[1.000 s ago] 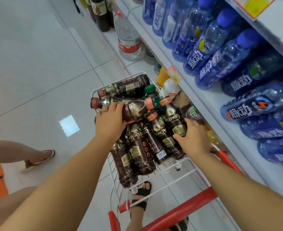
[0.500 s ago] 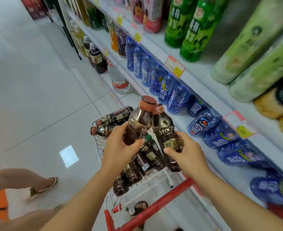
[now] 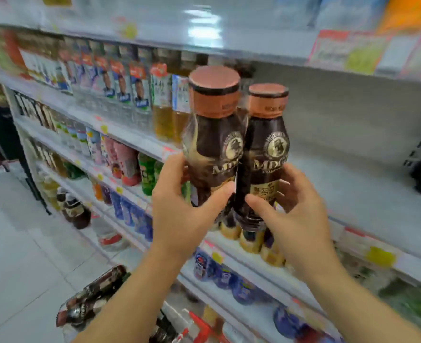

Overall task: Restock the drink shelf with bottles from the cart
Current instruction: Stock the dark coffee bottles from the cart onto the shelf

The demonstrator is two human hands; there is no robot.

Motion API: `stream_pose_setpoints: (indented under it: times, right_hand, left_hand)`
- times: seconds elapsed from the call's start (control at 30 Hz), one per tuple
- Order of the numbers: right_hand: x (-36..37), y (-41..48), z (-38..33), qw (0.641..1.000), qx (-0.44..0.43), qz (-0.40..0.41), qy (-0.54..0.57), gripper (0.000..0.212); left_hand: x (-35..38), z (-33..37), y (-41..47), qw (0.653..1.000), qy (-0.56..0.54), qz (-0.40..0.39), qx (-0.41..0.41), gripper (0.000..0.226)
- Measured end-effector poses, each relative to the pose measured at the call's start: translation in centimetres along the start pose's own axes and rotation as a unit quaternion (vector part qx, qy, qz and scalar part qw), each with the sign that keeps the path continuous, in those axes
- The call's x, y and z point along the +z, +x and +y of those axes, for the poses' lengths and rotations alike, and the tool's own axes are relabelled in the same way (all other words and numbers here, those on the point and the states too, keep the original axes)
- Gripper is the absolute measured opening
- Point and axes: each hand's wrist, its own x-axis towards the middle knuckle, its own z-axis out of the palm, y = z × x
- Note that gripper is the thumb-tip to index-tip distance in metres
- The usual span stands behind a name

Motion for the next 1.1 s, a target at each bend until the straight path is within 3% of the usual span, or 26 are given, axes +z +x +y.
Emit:
stream_pose_setpoints:
  times: [0.13, 0.27, 0.6, 0.77, 1.1]
  right_hand:
    - [-6.6, -0.2, -1.5, 0.996, -0.036, 0.076, 0.002, 0.055]
    - [-12.6, -1.0, -1.1, 0.99, -0.057, 0.123, -0.029, 0.053]
    - [-24.4, -3.5, 1.7, 0.963, -0.05, 0.228, -0.138, 0.064]
    - [-28.1, -3.5, 3.6, 0.948, -0.024, 0.236, -0.212, 0.063]
    - [-33.0, 3.9, 7.3, 0.909, 0.088, 0.343, -0.222, 0.053]
  left_hand:
    - [5.4, 3.6, 1.1, 0.994, -0.027, -0.042, 0.092, 0.033]
    - [10.8, 5.4, 0.5, 0.985, -0.05, -0.111, 0.119, 0.036]
    - [22.3, 6.3, -2.8, 0.965, -0.062, -0.252, 0.046, 0.052]
    - [24.9, 6.3, -2.7, 0.959, -0.057, -0.277, -0.01, 0.044]
    - [26.9, 6.0, -0.1, 0.931, -0.06, -0.339, -0.117, 0.031]
